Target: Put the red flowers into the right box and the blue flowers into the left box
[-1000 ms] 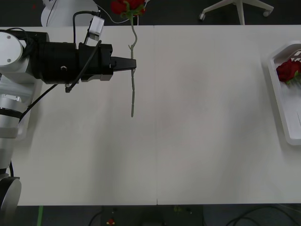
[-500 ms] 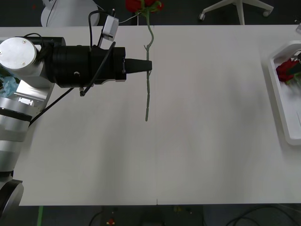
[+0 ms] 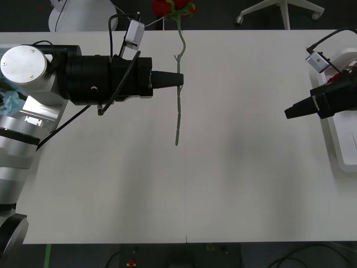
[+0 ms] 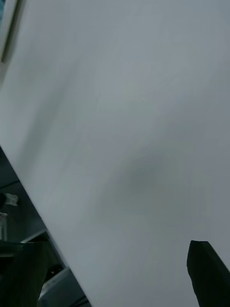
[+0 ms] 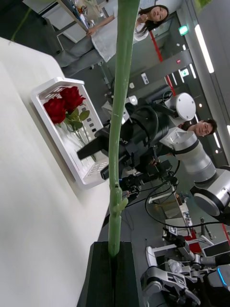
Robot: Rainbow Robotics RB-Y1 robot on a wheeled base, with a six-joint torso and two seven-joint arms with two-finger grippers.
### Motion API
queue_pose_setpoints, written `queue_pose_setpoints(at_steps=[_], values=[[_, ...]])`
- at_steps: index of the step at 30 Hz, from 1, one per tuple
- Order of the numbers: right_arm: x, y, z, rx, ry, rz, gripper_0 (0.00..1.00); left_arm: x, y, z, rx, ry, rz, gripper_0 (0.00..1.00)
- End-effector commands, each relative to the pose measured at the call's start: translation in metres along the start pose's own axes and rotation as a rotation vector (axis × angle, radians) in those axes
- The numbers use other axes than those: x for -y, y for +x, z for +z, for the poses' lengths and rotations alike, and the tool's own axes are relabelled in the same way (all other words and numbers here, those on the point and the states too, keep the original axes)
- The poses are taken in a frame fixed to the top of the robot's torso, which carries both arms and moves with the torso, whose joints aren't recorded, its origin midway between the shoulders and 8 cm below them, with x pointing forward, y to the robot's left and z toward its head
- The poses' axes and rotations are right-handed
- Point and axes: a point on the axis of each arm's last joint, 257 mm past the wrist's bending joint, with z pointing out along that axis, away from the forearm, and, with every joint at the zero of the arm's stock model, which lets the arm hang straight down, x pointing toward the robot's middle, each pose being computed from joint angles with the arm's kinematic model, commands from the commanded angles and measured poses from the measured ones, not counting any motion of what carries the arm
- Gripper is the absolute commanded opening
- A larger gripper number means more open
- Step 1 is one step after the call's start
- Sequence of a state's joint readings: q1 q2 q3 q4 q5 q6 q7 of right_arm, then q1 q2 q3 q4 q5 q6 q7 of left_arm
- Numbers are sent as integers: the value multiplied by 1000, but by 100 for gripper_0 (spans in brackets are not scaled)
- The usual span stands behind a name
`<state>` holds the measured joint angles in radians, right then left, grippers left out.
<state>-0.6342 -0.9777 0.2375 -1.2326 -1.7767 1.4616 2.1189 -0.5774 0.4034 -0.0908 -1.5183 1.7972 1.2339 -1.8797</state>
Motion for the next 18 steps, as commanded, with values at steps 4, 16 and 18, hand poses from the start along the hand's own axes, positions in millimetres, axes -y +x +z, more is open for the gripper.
queue_pose_setpoints(at_steps=[4,16,18], values=[[-62,7,2,54,-181,118,84,11,-3,-3,-10,1,103,0],[-150,3,38,159,-407,145,84,11,-3,-3,-10,1,103,0],[-158,5,47,183,-429,164,84,11,-3,-3,-10,1,103,0]])
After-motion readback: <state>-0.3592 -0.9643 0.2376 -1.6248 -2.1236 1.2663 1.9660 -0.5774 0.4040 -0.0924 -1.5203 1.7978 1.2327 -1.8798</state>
